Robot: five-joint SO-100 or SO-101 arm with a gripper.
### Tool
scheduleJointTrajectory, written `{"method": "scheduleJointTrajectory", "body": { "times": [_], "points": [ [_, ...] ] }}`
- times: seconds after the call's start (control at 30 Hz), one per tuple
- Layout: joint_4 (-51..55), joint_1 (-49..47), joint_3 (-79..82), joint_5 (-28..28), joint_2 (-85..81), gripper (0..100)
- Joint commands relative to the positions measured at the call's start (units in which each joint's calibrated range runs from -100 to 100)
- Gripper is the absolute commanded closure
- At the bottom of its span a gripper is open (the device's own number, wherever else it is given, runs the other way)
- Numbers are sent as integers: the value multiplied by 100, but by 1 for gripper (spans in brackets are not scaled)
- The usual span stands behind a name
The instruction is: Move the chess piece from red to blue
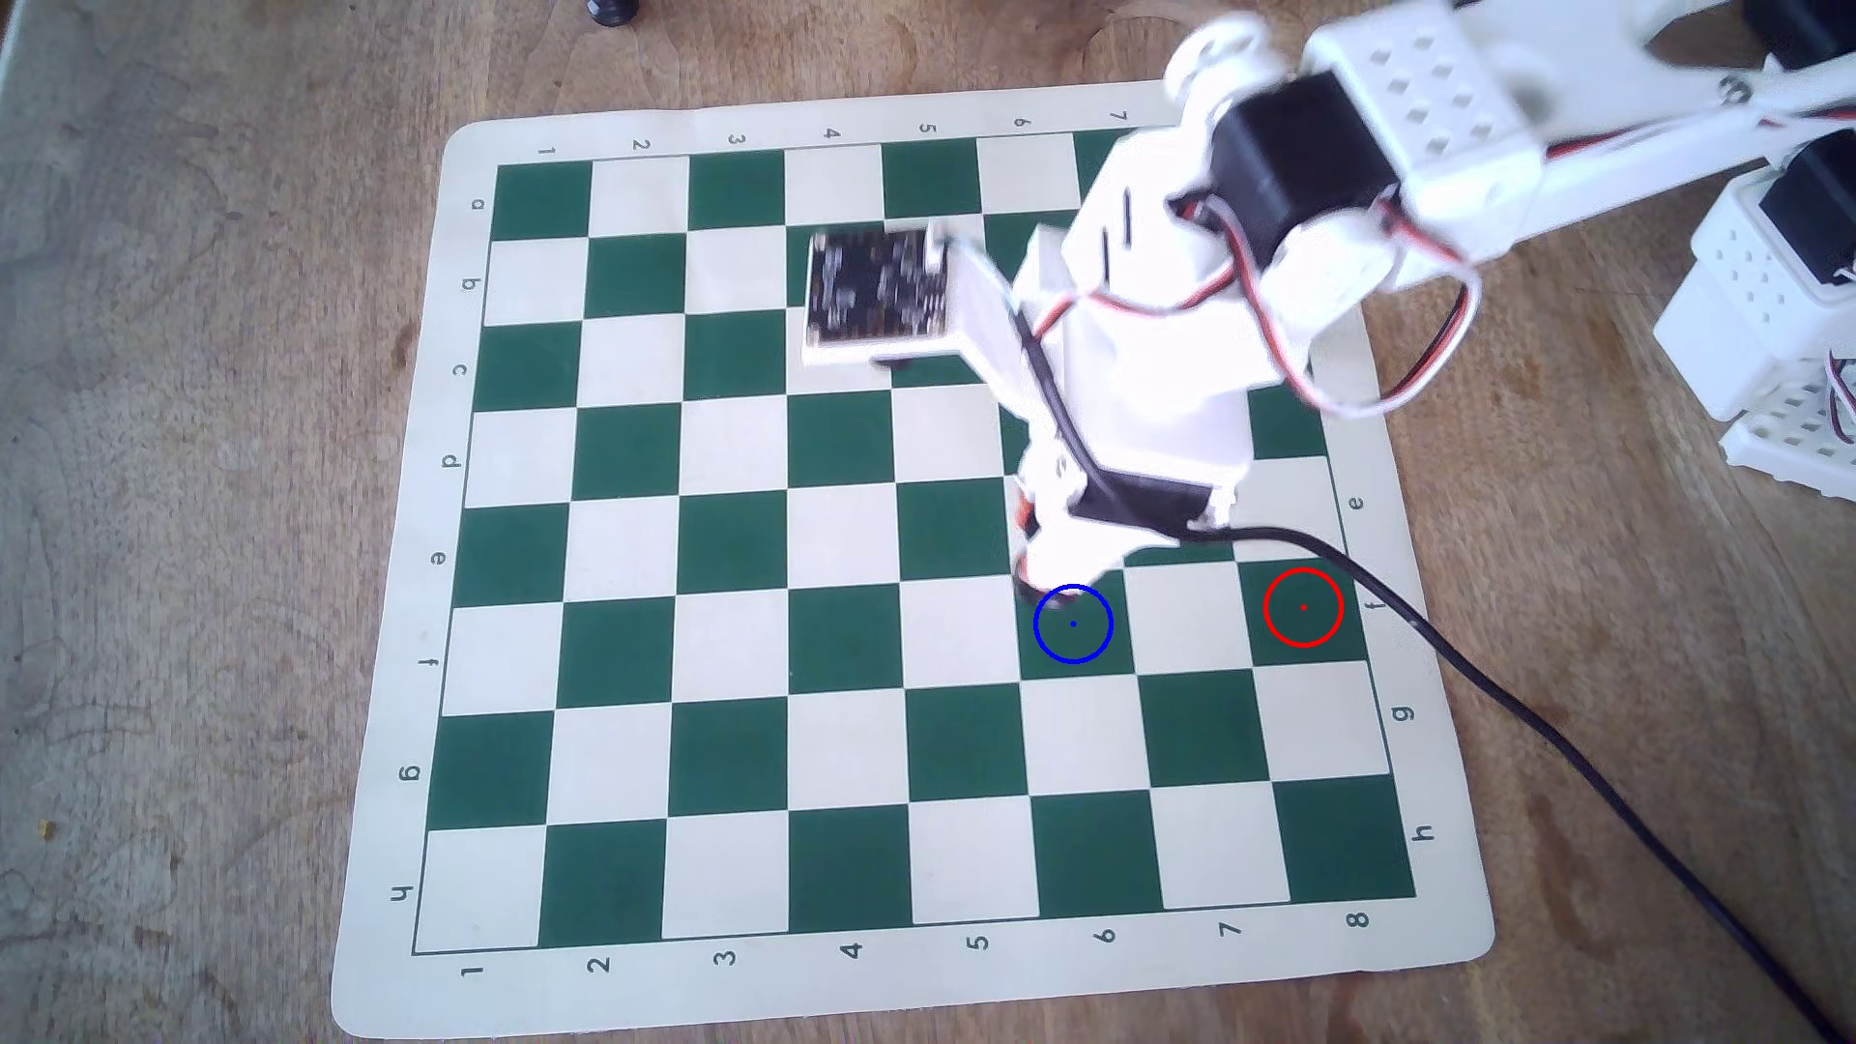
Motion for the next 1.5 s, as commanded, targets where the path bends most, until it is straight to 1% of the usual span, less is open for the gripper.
{"method": "scheduleJointTrajectory", "body": {
  "times": [0.0, 0.13, 0.27, 1.1, 1.17, 1.23, 1.4, 1.47],
  "points": [
    [-116, -50, 28, -24, -102, 100],
    [-132, -66, 146, -29, 34, 100],
    [-369, -66, 445, -34, 67, 100],
    [-541, 52, 445, -34, 263, 100],
    [-541, 60, 445, -39, 271, 95],
    [-541, 75, 445, -39, 280, 95],
    [-541, 106, 472, -10, 288, 86],
    [-541, 106, 490, -10, 280, 84]
  ]
}}
